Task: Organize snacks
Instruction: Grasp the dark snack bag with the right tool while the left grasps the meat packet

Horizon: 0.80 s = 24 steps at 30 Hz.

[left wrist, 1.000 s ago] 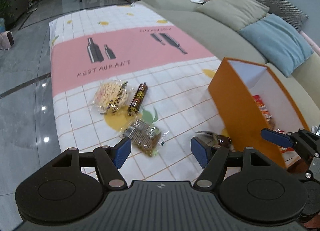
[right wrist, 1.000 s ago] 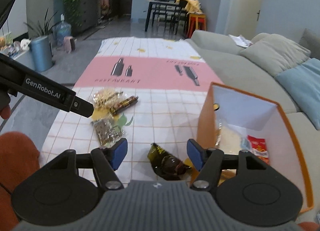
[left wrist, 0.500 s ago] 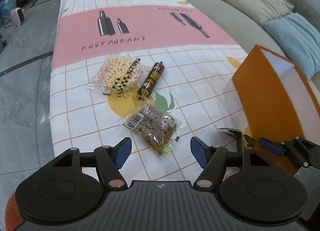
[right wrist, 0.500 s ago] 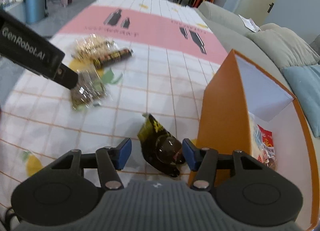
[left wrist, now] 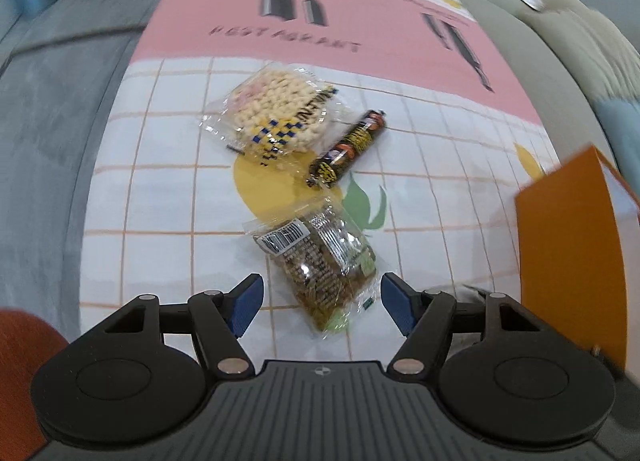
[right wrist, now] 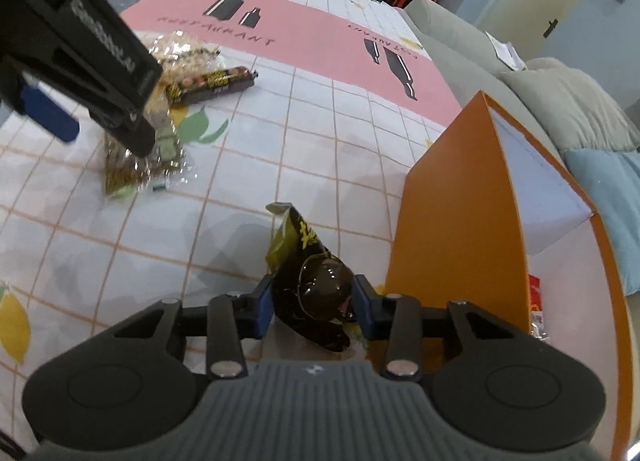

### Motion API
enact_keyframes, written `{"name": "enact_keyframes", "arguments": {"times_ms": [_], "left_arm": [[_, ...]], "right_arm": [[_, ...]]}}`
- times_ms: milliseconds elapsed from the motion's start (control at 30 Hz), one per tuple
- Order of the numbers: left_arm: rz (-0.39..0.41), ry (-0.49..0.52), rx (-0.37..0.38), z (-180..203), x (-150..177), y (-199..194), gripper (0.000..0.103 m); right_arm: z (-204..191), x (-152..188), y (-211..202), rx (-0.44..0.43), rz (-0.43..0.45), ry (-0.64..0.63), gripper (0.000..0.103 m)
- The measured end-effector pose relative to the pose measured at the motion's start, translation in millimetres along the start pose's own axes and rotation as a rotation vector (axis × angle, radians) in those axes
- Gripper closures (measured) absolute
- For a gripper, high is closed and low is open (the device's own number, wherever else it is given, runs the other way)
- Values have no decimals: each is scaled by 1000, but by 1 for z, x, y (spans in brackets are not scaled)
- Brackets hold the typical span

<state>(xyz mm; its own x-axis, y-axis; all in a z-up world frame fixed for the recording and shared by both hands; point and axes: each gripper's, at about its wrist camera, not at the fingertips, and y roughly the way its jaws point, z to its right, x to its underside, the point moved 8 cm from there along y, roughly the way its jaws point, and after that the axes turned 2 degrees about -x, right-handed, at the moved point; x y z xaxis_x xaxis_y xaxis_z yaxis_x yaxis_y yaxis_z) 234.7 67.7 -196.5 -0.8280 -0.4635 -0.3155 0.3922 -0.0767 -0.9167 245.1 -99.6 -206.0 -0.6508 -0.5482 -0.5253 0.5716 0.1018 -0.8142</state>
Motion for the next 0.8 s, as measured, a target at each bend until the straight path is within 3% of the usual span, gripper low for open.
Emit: {"name": "enact_keyframes", "arguments": {"times_ms": [100, 400, 567, 800], "left_arm": [[-14, -44, -12, 4, -3, 6, 24], [-30, -161, -92, 5, -15, 27, 23], [-21, -106, -122, 10, -19, 31, 24], [-20, 29, -120, 14, -17, 31, 35]], "right_arm": [[7, -6, 1, -57, 7, 96, 64], [7, -6, 2, -86, 1, 152, 63], [6, -6, 2, -94, 0, 166, 63], [5, -8, 2, -100, -3, 170, 63]]}}
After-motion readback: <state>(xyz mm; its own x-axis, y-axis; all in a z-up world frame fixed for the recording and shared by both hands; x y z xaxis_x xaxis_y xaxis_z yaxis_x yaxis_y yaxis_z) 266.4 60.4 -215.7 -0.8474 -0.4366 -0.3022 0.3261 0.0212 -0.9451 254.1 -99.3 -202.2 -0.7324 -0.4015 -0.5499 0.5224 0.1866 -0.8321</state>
